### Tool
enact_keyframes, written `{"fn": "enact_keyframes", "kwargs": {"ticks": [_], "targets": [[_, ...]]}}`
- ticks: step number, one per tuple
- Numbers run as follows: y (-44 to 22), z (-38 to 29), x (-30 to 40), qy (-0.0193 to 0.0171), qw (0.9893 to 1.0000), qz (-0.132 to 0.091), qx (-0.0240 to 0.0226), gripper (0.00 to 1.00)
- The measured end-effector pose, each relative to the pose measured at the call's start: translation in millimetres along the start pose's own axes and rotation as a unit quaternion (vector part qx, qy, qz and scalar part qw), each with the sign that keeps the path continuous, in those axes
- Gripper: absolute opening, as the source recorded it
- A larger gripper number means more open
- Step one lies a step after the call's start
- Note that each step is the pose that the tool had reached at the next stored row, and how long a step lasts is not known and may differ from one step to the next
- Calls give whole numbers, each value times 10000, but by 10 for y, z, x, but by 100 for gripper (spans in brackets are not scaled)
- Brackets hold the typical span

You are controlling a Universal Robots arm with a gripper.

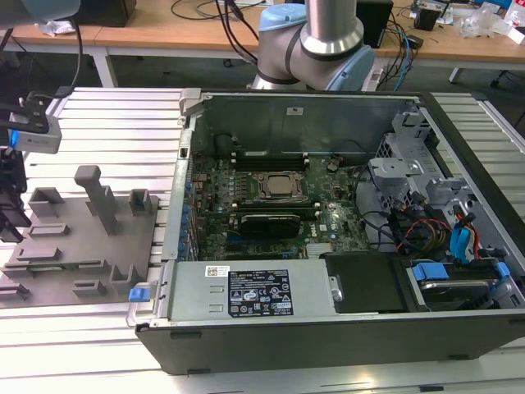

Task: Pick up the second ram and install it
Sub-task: 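Pick up the second ram and move it above second insertion slot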

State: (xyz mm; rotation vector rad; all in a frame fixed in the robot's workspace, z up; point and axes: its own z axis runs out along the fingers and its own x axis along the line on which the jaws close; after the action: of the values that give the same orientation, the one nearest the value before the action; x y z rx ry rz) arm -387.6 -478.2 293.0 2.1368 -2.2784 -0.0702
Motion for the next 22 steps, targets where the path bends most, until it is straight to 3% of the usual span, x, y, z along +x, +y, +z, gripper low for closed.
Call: {"fn": "enact_keyframes", "kwargs": {"ticks": [22], "targets": [[-6,143,3,0,10000,0,0,30]]}}
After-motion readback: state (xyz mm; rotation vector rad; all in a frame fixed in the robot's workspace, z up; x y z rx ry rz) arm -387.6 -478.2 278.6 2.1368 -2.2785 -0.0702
